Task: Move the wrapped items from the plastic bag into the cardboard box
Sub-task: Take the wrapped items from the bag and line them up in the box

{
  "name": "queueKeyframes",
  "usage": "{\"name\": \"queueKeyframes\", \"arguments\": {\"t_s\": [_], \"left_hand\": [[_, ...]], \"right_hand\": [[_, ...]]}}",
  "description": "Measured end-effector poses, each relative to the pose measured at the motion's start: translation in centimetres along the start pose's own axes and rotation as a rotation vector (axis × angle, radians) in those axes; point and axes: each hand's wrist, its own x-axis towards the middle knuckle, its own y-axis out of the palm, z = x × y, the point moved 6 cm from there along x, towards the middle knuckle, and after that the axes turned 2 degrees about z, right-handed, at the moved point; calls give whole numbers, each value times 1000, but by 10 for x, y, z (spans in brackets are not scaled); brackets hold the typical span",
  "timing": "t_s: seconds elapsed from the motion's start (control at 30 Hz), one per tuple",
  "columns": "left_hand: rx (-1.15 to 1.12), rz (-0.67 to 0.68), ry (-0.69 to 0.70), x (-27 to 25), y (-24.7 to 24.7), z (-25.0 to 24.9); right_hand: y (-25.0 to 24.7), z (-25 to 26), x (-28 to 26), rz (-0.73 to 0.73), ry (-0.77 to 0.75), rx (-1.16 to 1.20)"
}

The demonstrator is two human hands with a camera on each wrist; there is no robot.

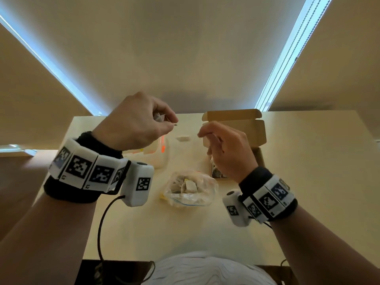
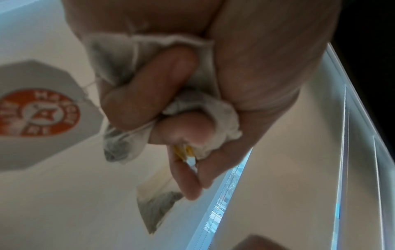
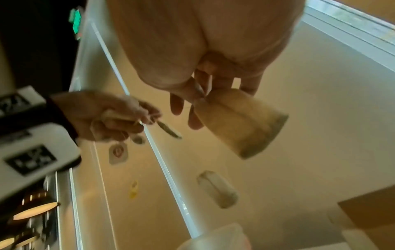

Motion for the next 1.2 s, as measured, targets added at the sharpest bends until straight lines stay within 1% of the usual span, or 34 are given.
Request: {"name": "queueKeyframes", "arguments": {"t_s": [0.07, 0.13, 0.27, 0.37, 0.4, 0.47, 0.5, 0.6, 0.67, 0.73, 0.83, 0.9, 0.97, 1.0, 1.07, 1.2], "left_hand": [[-26, -2, 23, 0, -1, -5], [-55, -14, 36, 0, -2, -9], [-73, -36, 41, 3, -6, -11], [-125, -61, 25, 4, -8, -10], [-136, -71, 17, 4, -10, -9], [-166, -96, 1, 3, -12, -5], [-177, -109, -5, 2, -13, -3], [-170, -132, -22, -1, -16, 9], [-145, -101, -42, -4, -14, 18], [-144, -28, -50, -5, -9, 26], [-197, 60, -68, -8, 3, 31], [-275, 120, -89, -9, 12, 35], [-444, 172, -99, -10, 20, 39], [-544, 176, -108, -10, 23, 41], [-714, 143, -152, -10, 26, 44], [-894, 47, -203, -10, 31, 46]], "right_hand": [[6, -1, 5, -9, -37, -125], [13, 4, 11, -5, -19, -166], [34, 23, 18, 113, -8, -130], [54, 28, 20, 182, 72, -104], [58, 31, 20, 180, 87, -86], [60, 36, 18, 151, 98, -39], [60, 37, 16, 170, 115, -26], [51, 36, 5, 290, 163, -24], [33, 35, 1, 270, 174, 21], [14, 36, 2, 208, 164, 87], [-3, 35, 10, 217, 174, 189], [-10, 35, 15, 215, 168, 209], [-15, 33, 17, 186, 176, 214], [-17, 32, 17, 168, 190, 219], [-20, 28, 16, 139, 210, 222], [-20, 30, 15, 151, 187, 246]]}}
